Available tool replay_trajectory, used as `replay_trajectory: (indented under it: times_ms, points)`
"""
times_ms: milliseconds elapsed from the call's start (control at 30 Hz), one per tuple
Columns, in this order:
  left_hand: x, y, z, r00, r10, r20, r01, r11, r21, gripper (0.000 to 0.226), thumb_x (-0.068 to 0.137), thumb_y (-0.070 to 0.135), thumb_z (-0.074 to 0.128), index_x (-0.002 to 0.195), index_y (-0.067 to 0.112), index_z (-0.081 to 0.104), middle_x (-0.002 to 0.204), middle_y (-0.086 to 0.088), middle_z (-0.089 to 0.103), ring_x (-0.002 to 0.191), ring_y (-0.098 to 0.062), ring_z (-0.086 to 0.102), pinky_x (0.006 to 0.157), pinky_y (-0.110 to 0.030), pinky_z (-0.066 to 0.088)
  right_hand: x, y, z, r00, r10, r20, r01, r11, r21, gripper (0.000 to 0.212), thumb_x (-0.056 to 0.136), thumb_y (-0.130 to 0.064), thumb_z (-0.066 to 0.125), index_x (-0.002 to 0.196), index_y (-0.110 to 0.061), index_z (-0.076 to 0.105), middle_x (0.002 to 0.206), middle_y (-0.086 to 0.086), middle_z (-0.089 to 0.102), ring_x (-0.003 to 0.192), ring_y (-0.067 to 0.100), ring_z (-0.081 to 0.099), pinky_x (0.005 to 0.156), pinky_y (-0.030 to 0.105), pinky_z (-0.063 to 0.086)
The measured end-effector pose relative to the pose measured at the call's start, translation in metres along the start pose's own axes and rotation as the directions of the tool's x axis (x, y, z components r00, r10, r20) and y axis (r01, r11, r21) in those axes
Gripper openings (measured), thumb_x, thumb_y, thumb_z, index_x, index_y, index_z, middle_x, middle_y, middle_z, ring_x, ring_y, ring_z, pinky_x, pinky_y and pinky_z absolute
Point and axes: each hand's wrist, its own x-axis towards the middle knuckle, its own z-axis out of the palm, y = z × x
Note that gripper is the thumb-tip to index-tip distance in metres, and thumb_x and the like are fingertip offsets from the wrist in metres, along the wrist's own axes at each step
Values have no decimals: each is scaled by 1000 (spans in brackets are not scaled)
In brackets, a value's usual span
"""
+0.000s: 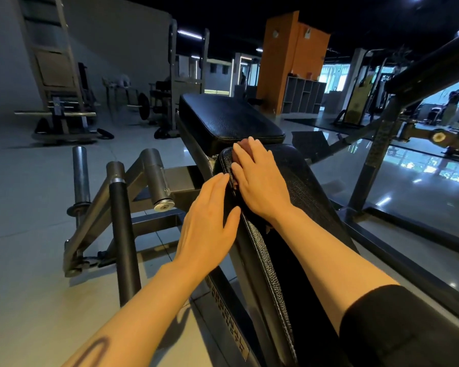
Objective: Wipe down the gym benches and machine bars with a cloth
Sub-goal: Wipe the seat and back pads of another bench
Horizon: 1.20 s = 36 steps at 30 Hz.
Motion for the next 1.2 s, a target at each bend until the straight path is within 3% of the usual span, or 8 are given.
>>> replay_trajectory:
  times_ms: [267,400,533,633,800,933,1100,1200]
  points:
    - [0,6,15,995,58,-75,-47,989,141,51,88,22,56,136,8,49,139,-6,50,131,-14,40,111,-49,34,2,17,-3,993,-110,37,107,991,80,47,106,-29,34,151,-17,33,159,7,23,149,20,14,122,43,10]
    - [1,14,26,993,82,-84,-62,975,211,43,89,26,53,129,9,57,136,-5,53,128,-15,43,116,-45,25,-3,50,-11,999,21,28,-22,999,29,47,105,-31,32,150,-16,34,158,8,24,147,23,18,121,45,13]
    - [1,26,41,992,117,-56,-101,967,232,37,90,25,56,123,8,60,134,-6,54,128,-18,45,114,-47,29,-16,97,-18,985,168,44,-168,986,8,58,102,-43,20,149,-13,35,158,11,25,147,28,19,119,46,19]
    - [-2,30,49,993,90,-77,-69,968,242,38,87,13,67,122,2,59,133,-12,54,129,-26,46,112,-48,34,-30,117,-24,955,290,62,-294,953,77,49,106,-31,29,152,-16,29,159,9,22,146,27,20,118,41,21]
    - [-2,29,55,989,126,-82,-91,937,338,39,83,9,70,120,-1,60,128,-15,57,125,-33,51,111,-46,33,-31,109,-23,928,367,58,-370,928,54,49,105,-34,32,151,-19,29,155,9,26,137,32,32,108,45,33]
    - [-2,30,58,989,127,-71,-92,923,372,35,86,11,64,118,-1,59,126,-15,55,123,-35,52,112,-47,33,-26,87,-17,976,216,-31,-217,976,-21,49,104,-33,33,148,-11,33,149,14,31,138,33,28,115,44,25]
    - [-6,26,57,992,112,-50,-98,969,228,35,91,16,54,123,2,54,139,-13,46,139,-25,34,120,-38,16,-36,52,-11,992,-106,75,102,993,63,62,99,-48,18,153,-18,27,161,9,16,150,24,8,122,43,5]
    - [-6,24,53,995,80,-66,-68,982,175,44,94,31,45,128,5,52,146,-10,39,143,-19,25,120,-30,14,-29,73,-16,990,-116,82,110,991,82,61,98,-49,21,153,-21,27,161,6,18,149,20,11,123,40,9]
